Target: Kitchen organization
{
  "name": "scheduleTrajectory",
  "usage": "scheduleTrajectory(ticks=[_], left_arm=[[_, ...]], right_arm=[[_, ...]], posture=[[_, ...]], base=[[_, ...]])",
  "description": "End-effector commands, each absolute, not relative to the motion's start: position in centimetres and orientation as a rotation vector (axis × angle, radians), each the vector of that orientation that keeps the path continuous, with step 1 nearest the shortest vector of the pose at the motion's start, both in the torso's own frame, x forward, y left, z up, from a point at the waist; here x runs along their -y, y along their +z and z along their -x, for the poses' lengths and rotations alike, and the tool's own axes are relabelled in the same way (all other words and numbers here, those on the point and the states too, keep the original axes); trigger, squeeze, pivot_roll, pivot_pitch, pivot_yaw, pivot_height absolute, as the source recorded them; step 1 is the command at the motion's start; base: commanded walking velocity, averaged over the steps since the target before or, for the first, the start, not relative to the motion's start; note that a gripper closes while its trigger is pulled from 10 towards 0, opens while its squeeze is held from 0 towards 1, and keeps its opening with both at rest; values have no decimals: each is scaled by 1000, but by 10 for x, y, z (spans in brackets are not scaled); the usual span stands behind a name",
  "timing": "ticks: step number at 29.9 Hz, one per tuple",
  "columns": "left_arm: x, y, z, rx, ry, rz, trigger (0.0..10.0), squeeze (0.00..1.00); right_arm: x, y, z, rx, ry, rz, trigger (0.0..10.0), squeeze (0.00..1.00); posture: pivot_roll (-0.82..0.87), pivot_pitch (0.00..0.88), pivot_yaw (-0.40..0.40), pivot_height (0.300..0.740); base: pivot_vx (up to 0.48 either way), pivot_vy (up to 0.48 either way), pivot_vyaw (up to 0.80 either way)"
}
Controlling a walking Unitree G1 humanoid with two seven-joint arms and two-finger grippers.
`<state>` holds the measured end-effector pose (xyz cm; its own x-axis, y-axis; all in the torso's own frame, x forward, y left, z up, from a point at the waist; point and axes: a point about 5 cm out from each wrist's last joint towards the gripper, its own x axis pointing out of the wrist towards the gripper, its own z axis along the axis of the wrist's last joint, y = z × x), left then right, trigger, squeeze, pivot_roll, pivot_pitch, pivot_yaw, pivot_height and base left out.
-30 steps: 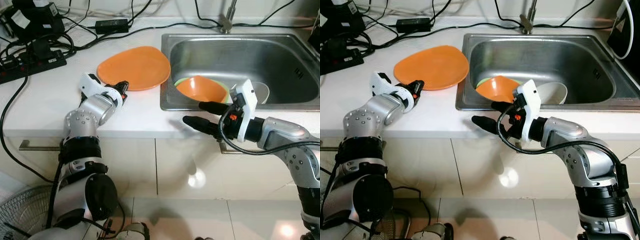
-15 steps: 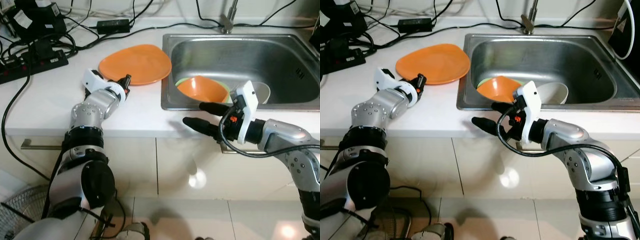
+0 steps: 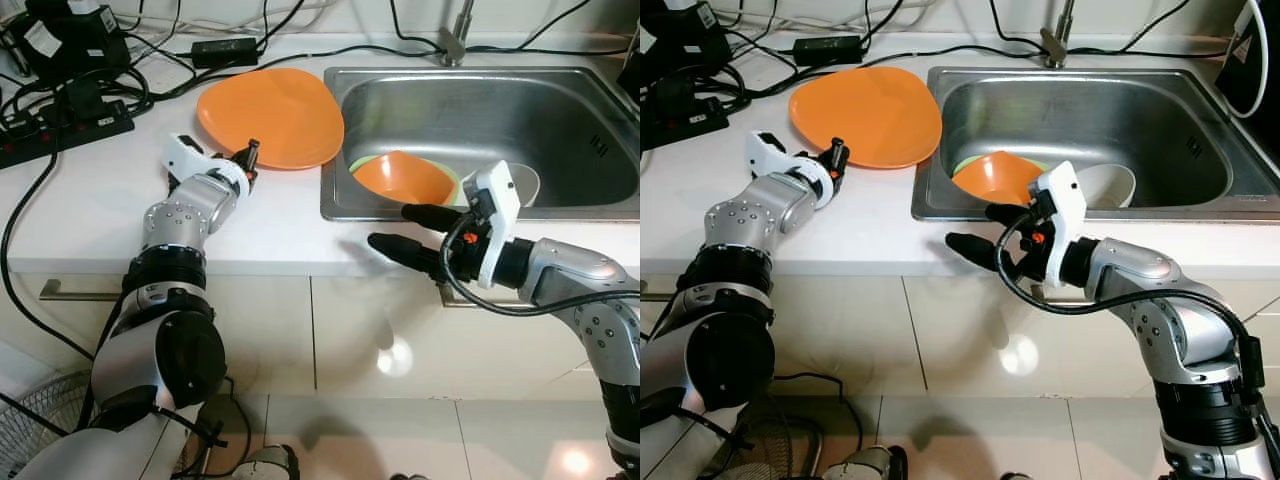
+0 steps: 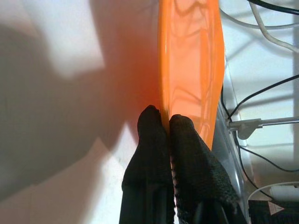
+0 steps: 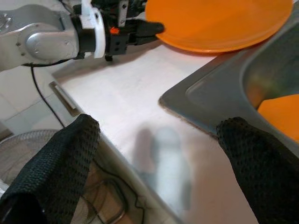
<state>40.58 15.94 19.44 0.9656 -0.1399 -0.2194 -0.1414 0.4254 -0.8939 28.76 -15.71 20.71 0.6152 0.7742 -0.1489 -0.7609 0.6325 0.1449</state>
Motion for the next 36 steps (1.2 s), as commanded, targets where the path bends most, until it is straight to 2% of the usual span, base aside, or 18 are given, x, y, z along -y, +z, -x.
scheduleTrajectory(ticks=[1, 8, 13, 14, 16, 29, 36], left_arm=[[-155, 179, -402, -334, 2, 1121, 0, 0], [-147, 188, -401, -281, -98, 1108, 0, 0], [-130, 193, -394, -261, -215, 1044, 0, 0], [-128, 198, -391, -224, -258, 982, 0, 0], [-126, 202, -388, -187, -291, 966, 0, 0], [-136, 218, -379, -34, -325, 1013, 0, 0], [-134, 226, -374, 18, -411, 1099, 0, 0]], right_arm=[[160, 218, -292, -140, 850, -69, 10000, 0], [163, 225, -297, -95, 813, -78, 10000, 0], [162, 227, -299, -76, 801, -80, 10000, 0], [162, 227, -300, -72, 797, -80, 10000, 0], [163, 228, -301, -67, 791, -80, 10000, 0], [163, 232, -306, -42, 772, -87, 10000, 0], [166, 233, -306, -36, 756, -90, 10000, 0]], posture=[[20, 106, 55, 740], [22, 104, 51, 740], [26, 99, 50, 740], [27, 97, 50, 740], [29, 95, 50, 740], [34, 89, 46, 740], [29, 92, 41, 740]], base=[[0, 0, 0], [0, 0, 0], [0, 0, 0], [0, 0, 0], [0, 0, 0], [0, 0, 0], [0, 0, 0]])
